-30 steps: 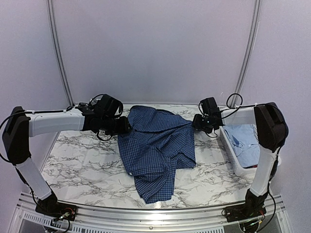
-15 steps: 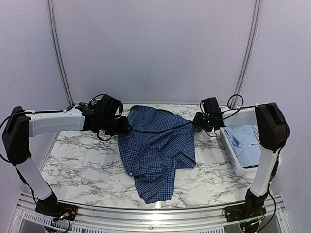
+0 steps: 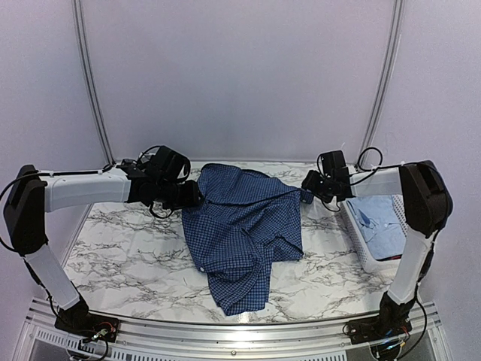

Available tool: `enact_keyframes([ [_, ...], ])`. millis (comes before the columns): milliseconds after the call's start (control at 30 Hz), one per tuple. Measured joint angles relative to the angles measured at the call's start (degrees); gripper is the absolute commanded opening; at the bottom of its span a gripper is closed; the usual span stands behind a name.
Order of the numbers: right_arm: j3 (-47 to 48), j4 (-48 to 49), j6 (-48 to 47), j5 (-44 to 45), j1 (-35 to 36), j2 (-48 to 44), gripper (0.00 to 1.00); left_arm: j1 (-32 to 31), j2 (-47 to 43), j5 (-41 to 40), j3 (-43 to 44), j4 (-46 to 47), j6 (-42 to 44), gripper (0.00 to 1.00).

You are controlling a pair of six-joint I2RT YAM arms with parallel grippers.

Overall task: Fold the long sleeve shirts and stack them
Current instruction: Flatten out the crumpled shirt at the center of the board.

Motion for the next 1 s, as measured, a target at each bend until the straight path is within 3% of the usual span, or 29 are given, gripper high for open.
enact_keyframes([
  [267,2.0,-1.3,2.1,-2.4,-1.4,3.8,0.5,0.0,-0.4,0.0,0.0,0.0,0.0,0.46],
  [567,4.8,-2.7,2.7,-6.0,-1.4,7.5,0.0,0.0,-0.6,0.0,0.0,0.0,0.6,0.49],
  [1000,17.7,-5.6,-5.3,-10.5,1.8,5.1,0.0,-0.9,-0.5,3.2,4.9,3.2,7.0,0.66],
])
